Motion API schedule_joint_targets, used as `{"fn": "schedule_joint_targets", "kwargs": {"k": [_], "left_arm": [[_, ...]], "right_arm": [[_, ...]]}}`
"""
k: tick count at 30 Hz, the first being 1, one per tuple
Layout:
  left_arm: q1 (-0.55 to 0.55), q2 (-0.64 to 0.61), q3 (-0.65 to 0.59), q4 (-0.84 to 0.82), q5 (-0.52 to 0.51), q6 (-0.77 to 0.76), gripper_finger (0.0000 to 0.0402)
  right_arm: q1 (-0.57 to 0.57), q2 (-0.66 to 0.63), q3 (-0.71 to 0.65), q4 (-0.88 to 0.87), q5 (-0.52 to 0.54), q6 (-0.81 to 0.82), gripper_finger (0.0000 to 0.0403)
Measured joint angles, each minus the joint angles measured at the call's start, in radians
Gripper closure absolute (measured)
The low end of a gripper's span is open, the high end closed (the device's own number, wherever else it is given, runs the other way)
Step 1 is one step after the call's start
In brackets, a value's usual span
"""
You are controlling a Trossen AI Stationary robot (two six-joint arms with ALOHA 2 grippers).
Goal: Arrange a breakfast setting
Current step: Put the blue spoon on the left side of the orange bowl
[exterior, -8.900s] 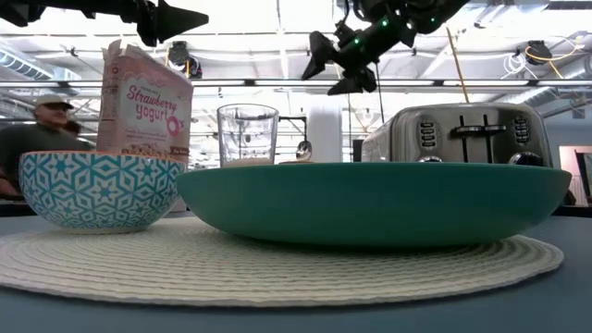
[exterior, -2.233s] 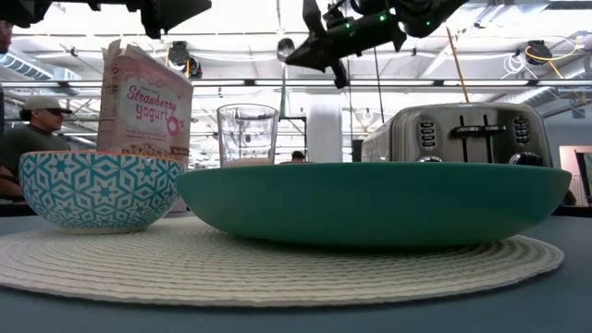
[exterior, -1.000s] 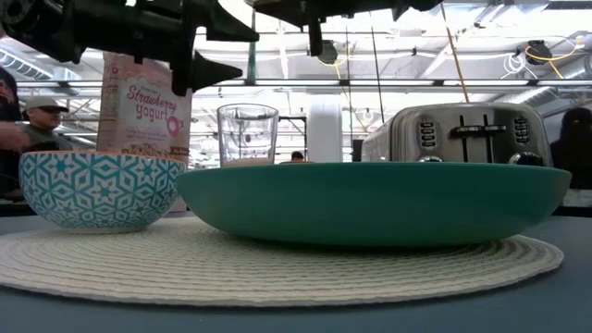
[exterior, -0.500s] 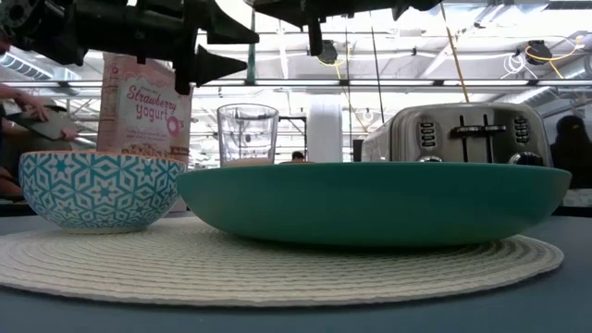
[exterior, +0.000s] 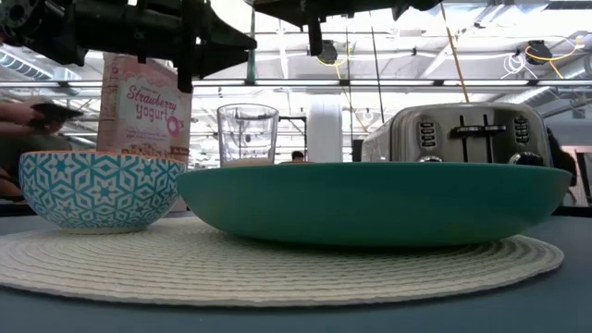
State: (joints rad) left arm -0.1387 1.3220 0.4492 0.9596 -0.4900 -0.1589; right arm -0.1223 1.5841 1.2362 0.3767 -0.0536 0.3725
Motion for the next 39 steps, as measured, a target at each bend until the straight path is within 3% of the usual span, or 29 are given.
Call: {"fn": "schedule_joint_targets", "kwargs": {"k": [13,28,39], "left_arm": [[0.000,0.000,0.000,0.001,0.000,0.023,0.0359],[0.000,0.000,0.000,0.001,0.000,0.025,0.0364],[0.001,0.000,0.000,0.002,-0.001,0.023,0.0346]], "right_arm": [[0.000,0.000,0.000,0.000,0.000,0.000,0.0399],[0.000,0.000,0.000,0.000,0.000,0.000,0.0399],[0.000,0.000,0.000,0.000,0.000,0.000,0.0399]]}}
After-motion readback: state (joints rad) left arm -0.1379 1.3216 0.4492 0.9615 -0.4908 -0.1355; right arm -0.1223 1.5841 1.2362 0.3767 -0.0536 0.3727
